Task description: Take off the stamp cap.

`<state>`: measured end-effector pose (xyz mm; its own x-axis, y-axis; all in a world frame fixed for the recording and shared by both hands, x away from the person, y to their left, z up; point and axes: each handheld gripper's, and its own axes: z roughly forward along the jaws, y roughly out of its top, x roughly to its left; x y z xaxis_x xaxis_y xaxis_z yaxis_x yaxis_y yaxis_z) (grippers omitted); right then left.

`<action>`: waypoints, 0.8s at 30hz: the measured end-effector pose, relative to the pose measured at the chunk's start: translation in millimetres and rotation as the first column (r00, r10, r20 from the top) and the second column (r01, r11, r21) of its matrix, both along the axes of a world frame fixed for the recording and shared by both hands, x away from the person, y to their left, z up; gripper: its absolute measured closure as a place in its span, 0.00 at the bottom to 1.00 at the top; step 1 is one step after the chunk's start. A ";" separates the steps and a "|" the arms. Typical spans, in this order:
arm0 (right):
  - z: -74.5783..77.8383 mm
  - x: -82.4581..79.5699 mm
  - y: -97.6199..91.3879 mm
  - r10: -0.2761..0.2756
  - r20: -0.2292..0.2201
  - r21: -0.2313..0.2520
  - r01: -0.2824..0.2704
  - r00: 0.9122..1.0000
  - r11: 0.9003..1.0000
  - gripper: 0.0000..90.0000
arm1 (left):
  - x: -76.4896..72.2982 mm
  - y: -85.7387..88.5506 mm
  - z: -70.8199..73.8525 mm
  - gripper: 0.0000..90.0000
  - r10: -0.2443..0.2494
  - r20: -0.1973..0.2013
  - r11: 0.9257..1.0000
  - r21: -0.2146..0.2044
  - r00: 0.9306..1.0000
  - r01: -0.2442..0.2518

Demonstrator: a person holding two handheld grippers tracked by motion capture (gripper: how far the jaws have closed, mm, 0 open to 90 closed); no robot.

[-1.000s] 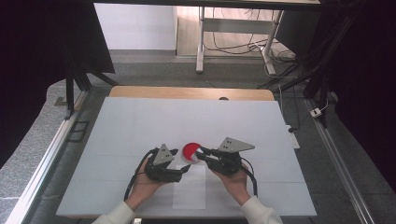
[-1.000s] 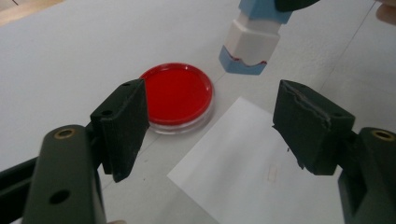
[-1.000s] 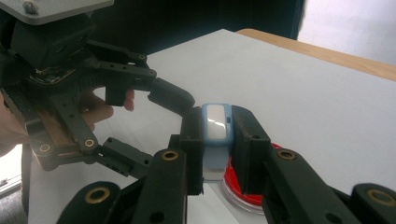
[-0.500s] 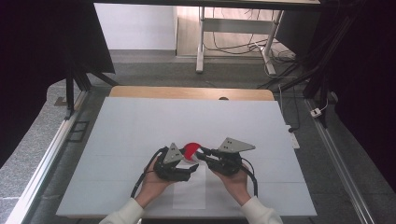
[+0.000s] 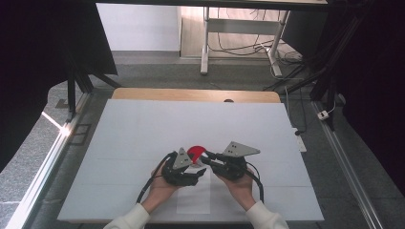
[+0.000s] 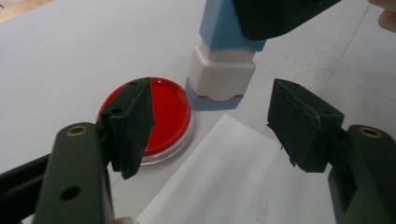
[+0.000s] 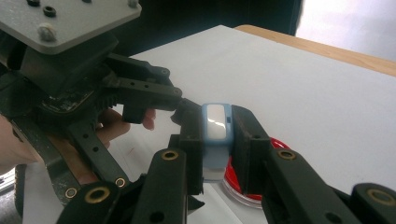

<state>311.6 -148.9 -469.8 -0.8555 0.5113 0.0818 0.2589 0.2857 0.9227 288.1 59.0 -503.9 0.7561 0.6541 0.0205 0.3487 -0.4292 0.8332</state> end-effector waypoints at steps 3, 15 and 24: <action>-1.0 0.3 0.1 -0.002 -0.007 0.006 0.002 1.000 1.000 0.83 | -0.5 -0.3 -0.1 0.39 -0.002 0.012 1.000 0.007 1.000 0.002; -0.2 0.0 -1.2 -0.005 -0.020 0.031 0.006 1.000 1.000 0.83 | -0.3 -3.2 -3.0 0.51 -0.007 0.037 0.999 0.033 0.999 0.005; -0.3 0.0 -1.4 -0.008 -0.030 0.043 0.009 1.000 0.999 0.83 | -1.9 -4.1 -3.0 0.61 0.004 0.067 0.999 0.046 0.998 -0.007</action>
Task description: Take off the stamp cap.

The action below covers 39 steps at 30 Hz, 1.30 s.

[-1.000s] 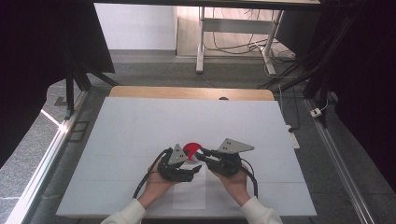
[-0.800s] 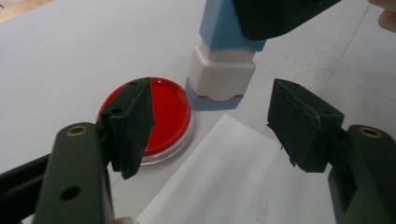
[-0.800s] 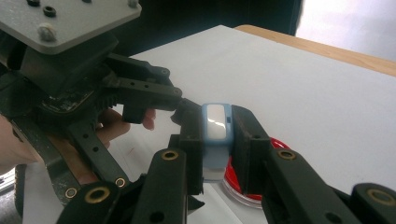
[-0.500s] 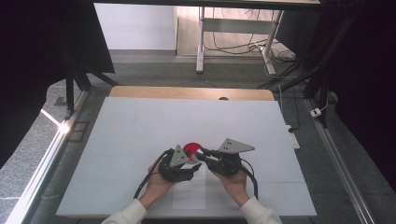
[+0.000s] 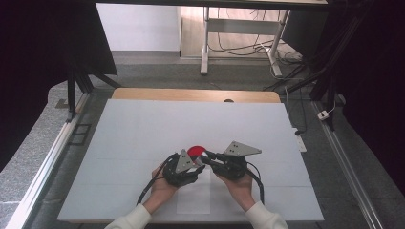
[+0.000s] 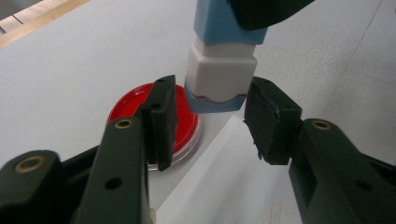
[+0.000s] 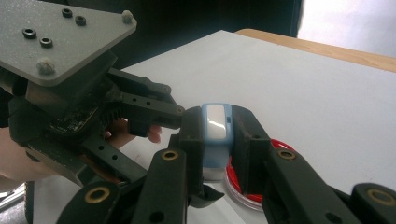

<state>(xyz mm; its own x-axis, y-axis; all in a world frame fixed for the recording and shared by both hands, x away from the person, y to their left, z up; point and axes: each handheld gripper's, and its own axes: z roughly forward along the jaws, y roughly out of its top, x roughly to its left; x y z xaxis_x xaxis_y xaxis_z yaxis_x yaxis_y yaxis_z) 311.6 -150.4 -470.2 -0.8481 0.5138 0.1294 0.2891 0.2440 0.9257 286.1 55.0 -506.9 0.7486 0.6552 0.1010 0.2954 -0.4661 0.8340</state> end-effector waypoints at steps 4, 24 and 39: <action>0.1 0.0 -0.4 -0.001 0.000 0.005 0.001 1.000 1.000 0.83 | 0.5 -0.1 -0.6 0.64 -0.001 0.000 1.000 0.005 1.000 0.001; -0.9 0.3 -1.0 -0.006 -0.010 0.023 0.006 1.000 1.000 0.83 | -0.2 -2.2 -1.7 0.70 0.004 0.010 1.000 0.015 1.000 -0.005; -2.8 -0.3 -0.2 -0.017 -0.013 0.022 0.017 1.000 1.000 0.83 | -0.5 -2.3 -2.6 0.72 0.007 0.021 0.999 0.045 1.000 -0.008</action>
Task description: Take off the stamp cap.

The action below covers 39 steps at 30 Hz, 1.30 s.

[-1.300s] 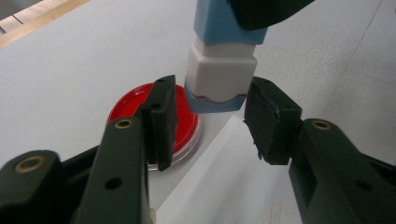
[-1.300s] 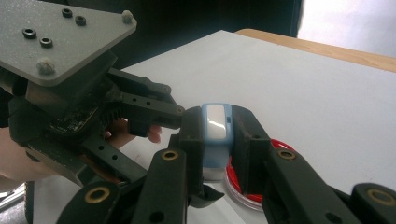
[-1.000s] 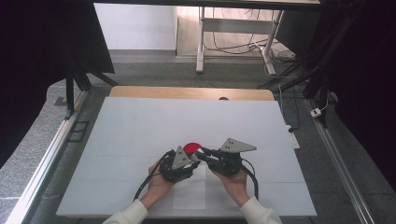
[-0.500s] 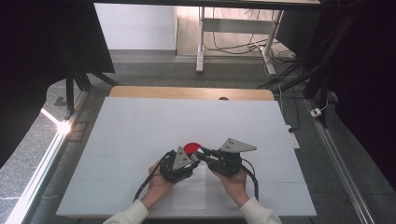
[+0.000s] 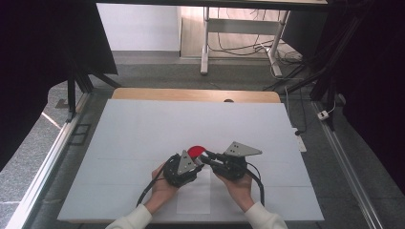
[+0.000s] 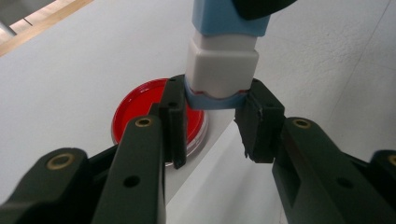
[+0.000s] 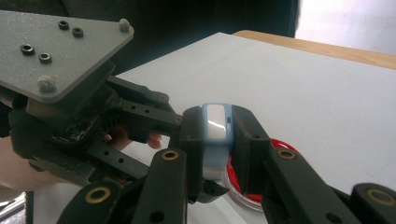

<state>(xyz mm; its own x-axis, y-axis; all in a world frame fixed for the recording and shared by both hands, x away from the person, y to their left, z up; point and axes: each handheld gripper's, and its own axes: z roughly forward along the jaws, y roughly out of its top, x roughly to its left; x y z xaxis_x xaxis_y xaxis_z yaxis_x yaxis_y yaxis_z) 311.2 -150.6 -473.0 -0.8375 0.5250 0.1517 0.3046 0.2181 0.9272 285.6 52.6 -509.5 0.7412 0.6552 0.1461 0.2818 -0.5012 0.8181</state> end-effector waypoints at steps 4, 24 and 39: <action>1.6 -1.3 -1.5 -0.015 0.021 0.008 0.015 1.000 1.000 0.83 | 4.2 4.5 -3.7 0.73 0.020 -0.041 1.000 -0.013 0.999 -0.021; 4.6 1.7 -9.1 -0.033 0.020 0.017 0.032 0.999 0.999 0.83 | 4.3 12.1 -2.6 0.72 0.015 -0.038 1.000 -0.027 0.999 -0.016; 3.6 2.6 -10.8 -0.035 0.021 0.003 0.035 0.999 0.999 0.83 | -6.1 31.5 2.6 0.72 0.022 -0.047 0.998 -0.053 0.999 -0.024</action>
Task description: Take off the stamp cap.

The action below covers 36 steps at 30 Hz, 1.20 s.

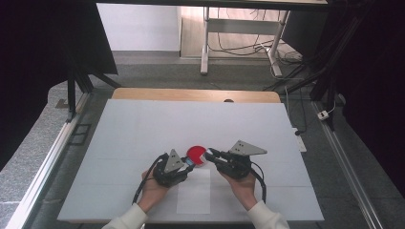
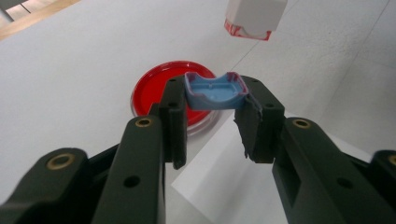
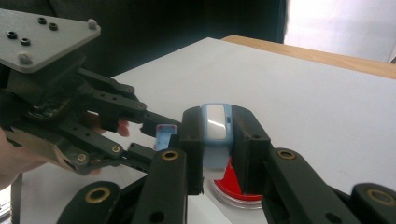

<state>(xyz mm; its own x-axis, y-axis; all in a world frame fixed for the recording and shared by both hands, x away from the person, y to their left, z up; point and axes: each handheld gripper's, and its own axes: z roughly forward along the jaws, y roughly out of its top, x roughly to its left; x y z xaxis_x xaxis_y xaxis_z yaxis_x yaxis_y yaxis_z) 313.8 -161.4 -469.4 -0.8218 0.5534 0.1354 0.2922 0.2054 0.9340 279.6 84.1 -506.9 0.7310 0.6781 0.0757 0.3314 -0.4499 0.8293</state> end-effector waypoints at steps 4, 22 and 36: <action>1.0 -0.5 -1.3 -0.003 0.005 0.001 0.003 1.000 1.000 0.83 | -4.7 9.3 1.8 0.72 0.000 -0.001 1.000 -0.005 1.000 0.000; 3.0 0.4 -8.0 -0.017 0.012 0.000 0.017 1.000 1.000 0.83 | -33.9 69.0 5.9 0.72 0.067 -0.002 0.997 -0.039 0.998 -0.067; 3.0 1.6 -10.9 -0.025 0.013 -0.003 0.025 1.000 1.000 0.83 | -56.6 117.4 -5.0 0.72 0.150 -0.033 0.988 -0.037 0.988 -0.152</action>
